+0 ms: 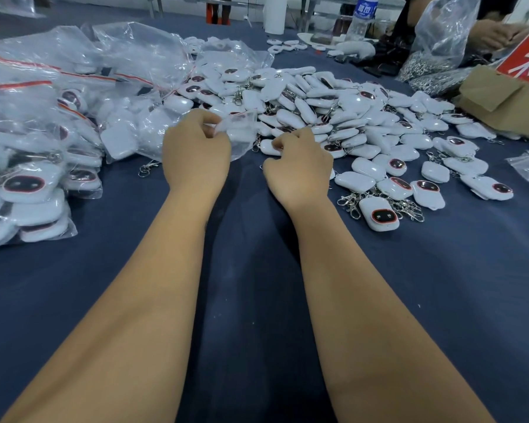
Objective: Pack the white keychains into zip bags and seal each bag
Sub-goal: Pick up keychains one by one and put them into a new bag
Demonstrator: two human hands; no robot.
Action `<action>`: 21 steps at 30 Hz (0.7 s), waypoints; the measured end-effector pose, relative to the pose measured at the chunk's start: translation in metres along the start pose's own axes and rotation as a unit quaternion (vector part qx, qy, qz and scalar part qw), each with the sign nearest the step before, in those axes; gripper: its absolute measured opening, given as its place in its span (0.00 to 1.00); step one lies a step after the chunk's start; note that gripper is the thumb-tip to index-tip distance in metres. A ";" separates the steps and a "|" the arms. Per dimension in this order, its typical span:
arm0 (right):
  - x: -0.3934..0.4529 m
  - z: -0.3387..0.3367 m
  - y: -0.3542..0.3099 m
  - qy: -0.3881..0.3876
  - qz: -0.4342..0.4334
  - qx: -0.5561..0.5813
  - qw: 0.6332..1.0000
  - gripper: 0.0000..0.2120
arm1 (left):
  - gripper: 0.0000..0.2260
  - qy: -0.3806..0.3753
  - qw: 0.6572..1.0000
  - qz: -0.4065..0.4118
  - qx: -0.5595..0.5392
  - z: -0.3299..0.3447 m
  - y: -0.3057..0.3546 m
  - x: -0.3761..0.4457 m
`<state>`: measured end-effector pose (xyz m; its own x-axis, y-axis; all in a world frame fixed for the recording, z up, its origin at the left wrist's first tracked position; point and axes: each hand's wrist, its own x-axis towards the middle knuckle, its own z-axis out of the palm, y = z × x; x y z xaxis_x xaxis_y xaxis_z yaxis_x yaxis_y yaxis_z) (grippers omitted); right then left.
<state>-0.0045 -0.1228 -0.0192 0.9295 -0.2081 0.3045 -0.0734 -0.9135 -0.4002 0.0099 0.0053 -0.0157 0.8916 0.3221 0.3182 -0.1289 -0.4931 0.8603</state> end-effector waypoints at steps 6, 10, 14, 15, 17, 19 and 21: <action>-0.001 0.007 0.003 0.007 -0.009 -0.022 1.000 0.19 | 0.09 -0.090 0.996 0.001 -0.026 0.006 0.003 -0.006; -0.002 0.013 0.004 -0.004 -0.019 -0.066 0.998 0.21 | 0.10 -0.138 0.990 0.026 -0.016 0.009 0.004 -0.009; -0.001 0.012 0.004 0.008 -0.009 -0.035 0.999 0.15 | 0.15 -0.164 0.986 0.036 0.017 0.011 0.001 -0.006; -0.001 0.011 0.004 0.008 -0.011 -0.030 0.999 0.14 | 0.15 -0.162 0.986 0.033 0.022 0.012 0.001 -0.005; 0.000 0.008 0.004 0.012 -0.008 -0.003 1.000 0.12 | 0.13 -0.147 0.988 0.029 0.036 0.013 -0.001 -0.003; 0.000 0.005 0.003 0.025 0.006 0.058 0.998 0.15 | 0.12 -0.127 0.990 0.029 0.049 0.012 -0.002 -0.003; 0.000 0.002 0.001 0.046 0.021 0.154 0.987 0.21 | 0.12 -0.117 0.992 0.021 0.031 0.011 -0.002 -0.003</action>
<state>-0.0034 -0.1227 -0.0211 0.8906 -0.2866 0.3530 0.0158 -0.7564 -0.6539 0.0123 -0.0035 -0.0229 0.9633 0.1080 0.2458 -0.1473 -0.5530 0.8200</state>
